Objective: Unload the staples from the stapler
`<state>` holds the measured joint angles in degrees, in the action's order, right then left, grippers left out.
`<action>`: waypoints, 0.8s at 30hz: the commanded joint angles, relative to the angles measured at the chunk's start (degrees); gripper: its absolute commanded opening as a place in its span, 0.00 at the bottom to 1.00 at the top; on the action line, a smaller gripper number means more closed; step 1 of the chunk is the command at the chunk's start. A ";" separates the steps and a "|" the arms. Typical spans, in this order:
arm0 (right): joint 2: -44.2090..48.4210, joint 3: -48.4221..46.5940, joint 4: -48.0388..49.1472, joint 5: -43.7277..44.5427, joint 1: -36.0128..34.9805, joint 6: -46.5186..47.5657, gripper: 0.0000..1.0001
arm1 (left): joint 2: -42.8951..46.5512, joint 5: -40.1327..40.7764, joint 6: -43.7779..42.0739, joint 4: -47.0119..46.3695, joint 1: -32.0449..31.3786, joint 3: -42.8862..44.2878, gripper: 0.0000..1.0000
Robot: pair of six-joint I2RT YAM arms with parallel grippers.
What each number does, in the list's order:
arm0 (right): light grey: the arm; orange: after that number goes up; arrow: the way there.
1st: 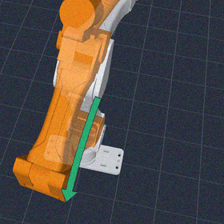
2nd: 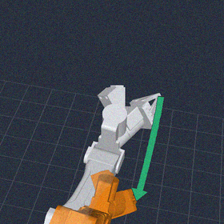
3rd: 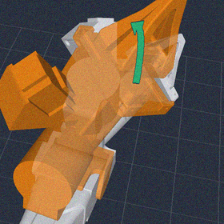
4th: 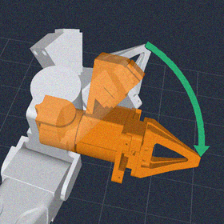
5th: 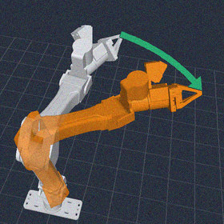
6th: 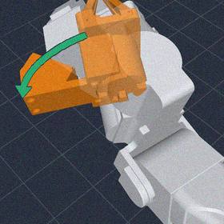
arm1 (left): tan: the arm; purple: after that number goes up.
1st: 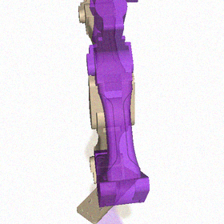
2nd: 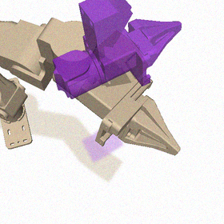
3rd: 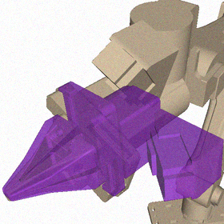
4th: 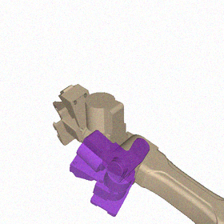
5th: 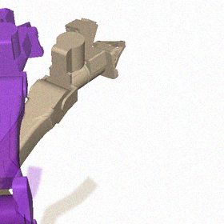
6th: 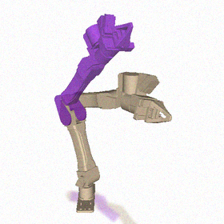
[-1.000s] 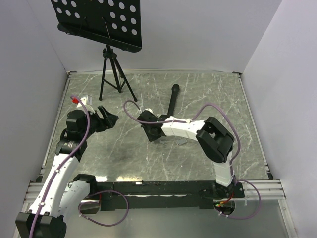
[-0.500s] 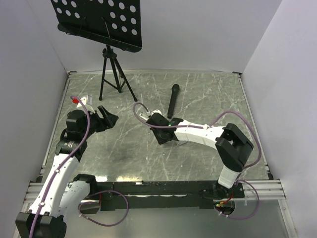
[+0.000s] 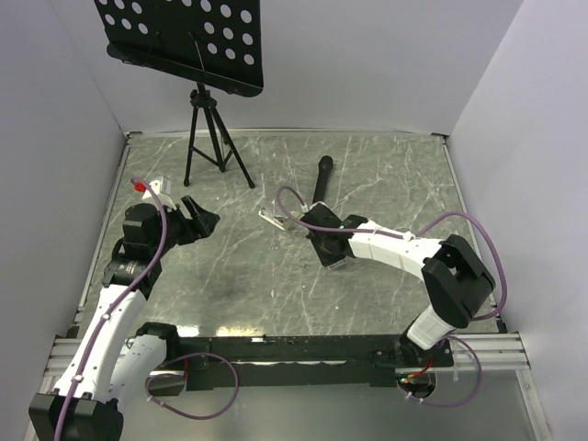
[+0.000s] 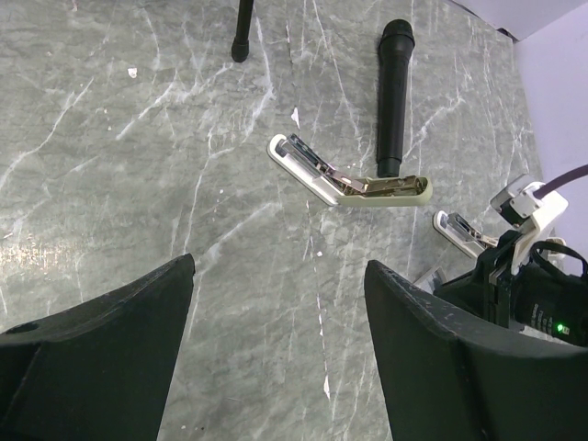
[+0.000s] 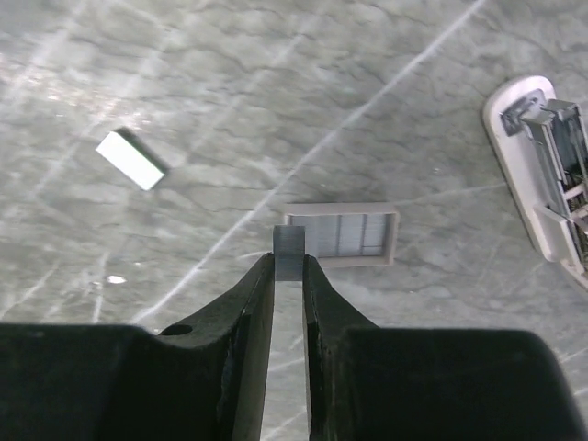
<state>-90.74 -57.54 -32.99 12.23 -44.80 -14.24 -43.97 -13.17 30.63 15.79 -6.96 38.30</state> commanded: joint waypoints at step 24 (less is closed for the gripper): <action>-0.58 1.55 0.21 -4.40 5.86 5.19 0.23 | 0.64 -0.02 -0.57 -0.94 -0.16 2.39 0.79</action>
<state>-90.89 -56.60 -33.50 8.01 -39.44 -9.50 -43.97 -13.17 30.63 15.79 -6.96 38.30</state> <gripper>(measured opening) 0.234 0.791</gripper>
